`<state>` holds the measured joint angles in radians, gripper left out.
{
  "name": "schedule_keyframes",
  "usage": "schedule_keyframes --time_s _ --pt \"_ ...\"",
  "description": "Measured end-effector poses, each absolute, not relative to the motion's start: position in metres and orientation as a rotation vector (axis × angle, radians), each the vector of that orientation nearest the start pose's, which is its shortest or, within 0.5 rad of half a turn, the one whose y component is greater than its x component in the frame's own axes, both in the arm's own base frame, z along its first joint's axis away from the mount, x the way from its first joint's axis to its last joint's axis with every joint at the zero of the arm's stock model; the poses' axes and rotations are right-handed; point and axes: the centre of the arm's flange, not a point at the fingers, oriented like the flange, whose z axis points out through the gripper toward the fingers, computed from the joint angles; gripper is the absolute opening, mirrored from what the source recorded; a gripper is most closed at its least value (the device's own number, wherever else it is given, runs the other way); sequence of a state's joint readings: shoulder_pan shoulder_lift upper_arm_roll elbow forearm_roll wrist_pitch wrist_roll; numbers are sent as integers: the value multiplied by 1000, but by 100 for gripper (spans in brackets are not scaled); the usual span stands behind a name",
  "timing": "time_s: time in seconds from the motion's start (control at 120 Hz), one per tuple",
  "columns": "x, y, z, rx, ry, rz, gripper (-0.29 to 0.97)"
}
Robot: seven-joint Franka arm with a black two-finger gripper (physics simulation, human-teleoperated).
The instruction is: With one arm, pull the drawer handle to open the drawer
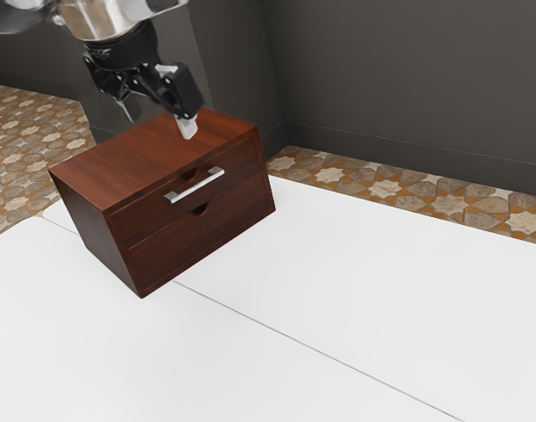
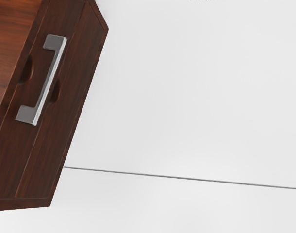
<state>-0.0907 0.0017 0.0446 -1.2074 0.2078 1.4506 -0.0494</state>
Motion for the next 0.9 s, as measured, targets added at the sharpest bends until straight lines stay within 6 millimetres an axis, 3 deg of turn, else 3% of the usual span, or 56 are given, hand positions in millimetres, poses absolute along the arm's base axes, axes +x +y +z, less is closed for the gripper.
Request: schedule_keyframes --time_s 0.083,0.125,0.25,0.308,0.517,0.75,0.9 --pt "550 -20 761 -2871 41 -371 68" --pt "563 -20 749 -2851 74 -367 68" --pt "584 47 732 -2804 5 -358 68" --pt "589 60 728 -2793 9 -355 68" --pt "602 54 695 -2786 133 -286 68" --pt "627 51 638 -2790 236 -186 68" --pt "634 51 621 -2786 280 -182 68"
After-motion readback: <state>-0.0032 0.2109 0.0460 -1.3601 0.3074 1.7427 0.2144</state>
